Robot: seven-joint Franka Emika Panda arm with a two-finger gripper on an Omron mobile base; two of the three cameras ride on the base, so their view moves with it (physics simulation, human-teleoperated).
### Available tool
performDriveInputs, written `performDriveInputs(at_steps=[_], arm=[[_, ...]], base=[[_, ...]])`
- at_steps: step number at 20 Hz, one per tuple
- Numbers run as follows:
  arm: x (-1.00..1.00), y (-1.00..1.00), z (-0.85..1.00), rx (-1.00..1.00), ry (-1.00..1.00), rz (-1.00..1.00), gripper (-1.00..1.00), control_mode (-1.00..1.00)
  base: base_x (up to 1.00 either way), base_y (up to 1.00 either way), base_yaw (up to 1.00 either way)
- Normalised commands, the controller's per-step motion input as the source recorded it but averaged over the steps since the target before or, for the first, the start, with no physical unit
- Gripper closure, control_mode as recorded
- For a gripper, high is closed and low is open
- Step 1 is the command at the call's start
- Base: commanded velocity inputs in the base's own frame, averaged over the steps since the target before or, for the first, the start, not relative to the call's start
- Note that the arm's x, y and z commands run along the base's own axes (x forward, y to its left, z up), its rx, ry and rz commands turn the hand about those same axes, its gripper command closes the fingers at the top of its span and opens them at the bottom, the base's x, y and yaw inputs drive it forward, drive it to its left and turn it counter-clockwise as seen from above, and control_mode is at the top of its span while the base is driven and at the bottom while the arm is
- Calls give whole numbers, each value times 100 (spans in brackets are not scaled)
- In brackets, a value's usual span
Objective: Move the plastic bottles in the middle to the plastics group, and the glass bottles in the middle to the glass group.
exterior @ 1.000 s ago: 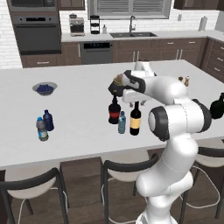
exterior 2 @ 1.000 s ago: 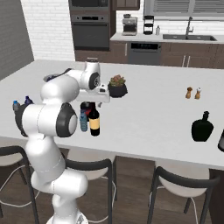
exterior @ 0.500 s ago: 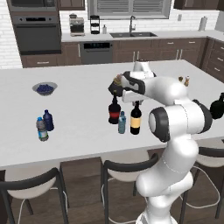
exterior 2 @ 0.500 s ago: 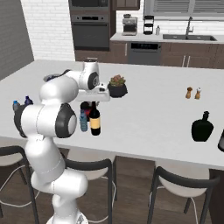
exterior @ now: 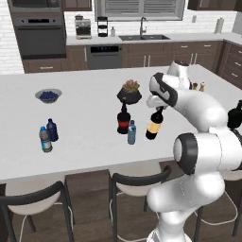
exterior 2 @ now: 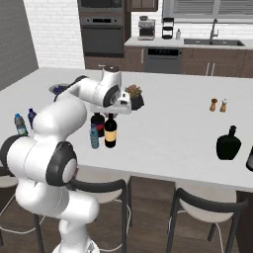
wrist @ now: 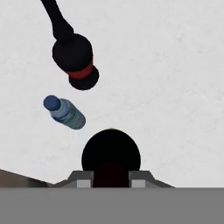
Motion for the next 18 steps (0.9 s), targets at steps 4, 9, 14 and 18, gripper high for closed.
performDriveInputs(at_steps=[4,9,14,18], arm=[[-51,-56,24,-2,-19,0,100,-100],[-18,-59,23,-6,-2,-5,100,-100],[-2,-73,16,-3,0,-10,100,-100],[0,-81,15,0,0,-9,100,-100]], base=[[0,0,0],[0,0,0],[0,0,0],[0,0,0]])
